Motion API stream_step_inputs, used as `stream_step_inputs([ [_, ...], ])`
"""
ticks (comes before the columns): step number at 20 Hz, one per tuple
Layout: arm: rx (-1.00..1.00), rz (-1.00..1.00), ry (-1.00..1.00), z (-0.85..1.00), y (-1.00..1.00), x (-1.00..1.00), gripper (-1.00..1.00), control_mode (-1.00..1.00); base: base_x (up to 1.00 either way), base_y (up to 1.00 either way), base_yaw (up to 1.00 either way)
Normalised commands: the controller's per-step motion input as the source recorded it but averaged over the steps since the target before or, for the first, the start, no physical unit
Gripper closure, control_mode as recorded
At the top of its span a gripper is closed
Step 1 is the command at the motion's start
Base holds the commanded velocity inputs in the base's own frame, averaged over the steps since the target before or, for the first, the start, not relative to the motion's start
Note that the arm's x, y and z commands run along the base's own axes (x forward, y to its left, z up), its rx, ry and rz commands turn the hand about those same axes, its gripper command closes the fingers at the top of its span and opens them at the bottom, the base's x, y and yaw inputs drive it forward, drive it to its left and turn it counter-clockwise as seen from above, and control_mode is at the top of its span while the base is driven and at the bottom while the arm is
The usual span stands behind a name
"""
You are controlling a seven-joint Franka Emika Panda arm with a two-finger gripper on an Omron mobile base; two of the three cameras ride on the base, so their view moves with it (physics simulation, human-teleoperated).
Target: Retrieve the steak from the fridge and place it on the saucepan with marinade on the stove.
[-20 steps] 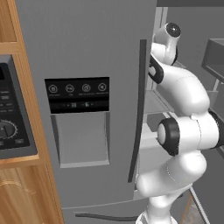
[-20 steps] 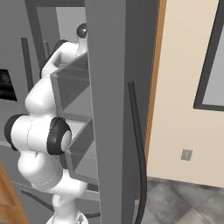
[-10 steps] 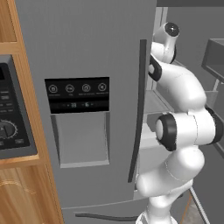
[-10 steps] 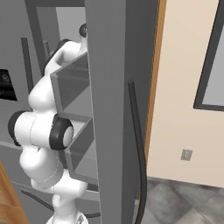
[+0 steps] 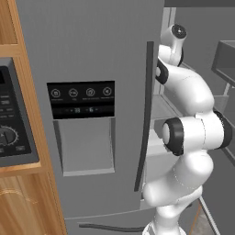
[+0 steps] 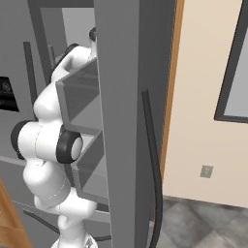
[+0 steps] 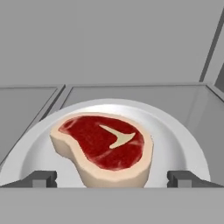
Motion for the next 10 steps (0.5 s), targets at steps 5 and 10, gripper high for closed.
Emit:
stream_step_inputs([
  [5, 0.00, 0.00, 0.00, -0.16, 0.00, 0.00, -1.00, -1.00, 0.00, 0.00, 0.00],
  [10, 0.00, 0.00, 0.00, -0.11, 0.00, 0.00, -1.00, -1.00, 0.00, 0.00, 0.00],
])
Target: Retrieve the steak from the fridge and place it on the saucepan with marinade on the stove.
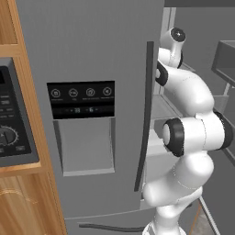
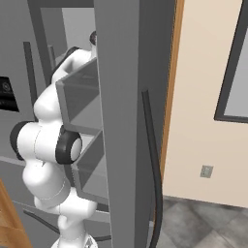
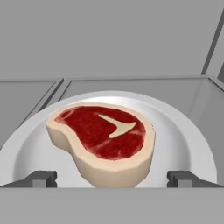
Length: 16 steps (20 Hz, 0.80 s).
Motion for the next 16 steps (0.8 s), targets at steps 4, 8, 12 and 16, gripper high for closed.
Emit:
stream_step_inputs([
  [4, 0.00, 0.00, 0.00, -0.03, 0.00, 0.07, -1.00, -1.00, 0.00, 0.00, 0.00],
  [8, 0.00, 0.00, 0.00, 0.00, 0.00, 0.12, -1.00, -1.00, 0.00, 0.00, 0.00],
  [12, 0.00, 0.00, 0.00, 0.00, -0.03, 0.10, -1.00, -1.00, 0.00, 0.00, 0.00],
  [16, 0.00, 0.00, 0.00, 0.00, -0.05, 0.13, -1.00, -1.00, 0.00, 0.00, 0.00],
])
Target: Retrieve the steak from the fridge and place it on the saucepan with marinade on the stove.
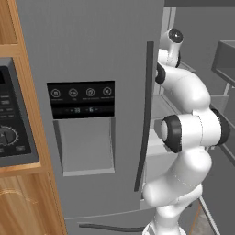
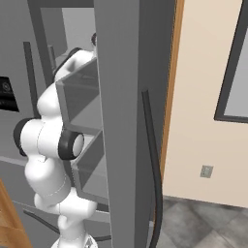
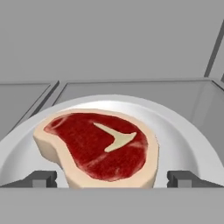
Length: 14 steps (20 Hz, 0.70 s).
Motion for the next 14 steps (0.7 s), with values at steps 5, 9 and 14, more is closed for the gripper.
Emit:
stream_step_inputs([
  [5, 0.00, 0.00, 0.00, 0.00, -0.02, 0.10, -1.00, -1.00, 0.00, 0.00, 0.00],
  [9, 0.00, 0.00, 0.00, -0.01, 0.00, 0.04, -1.00, -1.00, 0.00, 0.00, 0.00],
  [14, 0.00, 0.00, 0.01, -0.06, 0.00, 0.08, -1.00, -1.00, 0.00, 0.00, 0.00],
])
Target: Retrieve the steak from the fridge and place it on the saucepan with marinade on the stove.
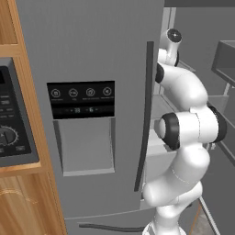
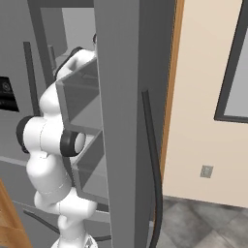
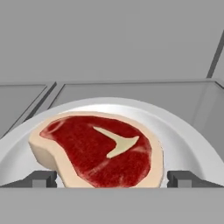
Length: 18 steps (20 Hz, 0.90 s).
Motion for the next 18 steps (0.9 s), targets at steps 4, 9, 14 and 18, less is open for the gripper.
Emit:
stream_step_inputs([
  [4, 0.00, 0.00, 0.00, -0.10, 0.00, 0.08, -1.00, -1.00, 0.00, 0.00, 0.00],
  [9, 0.00, 0.00, 0.00, -0.04, 0.00, 0.09, -1.00, -1.00, 0.00, 0.00, 0.00],
  [14, 0.00, 0.00, 0.00, -0.02, 0.00, 0.15, -1.00, -1.00, 0.00, 0.00, 0.00],
  [18, 0.00, 0.00, 0.00, -0.01, 0.00, 0.04, -1.00, -1.00, 0.00, 0.00, 0.00],
])
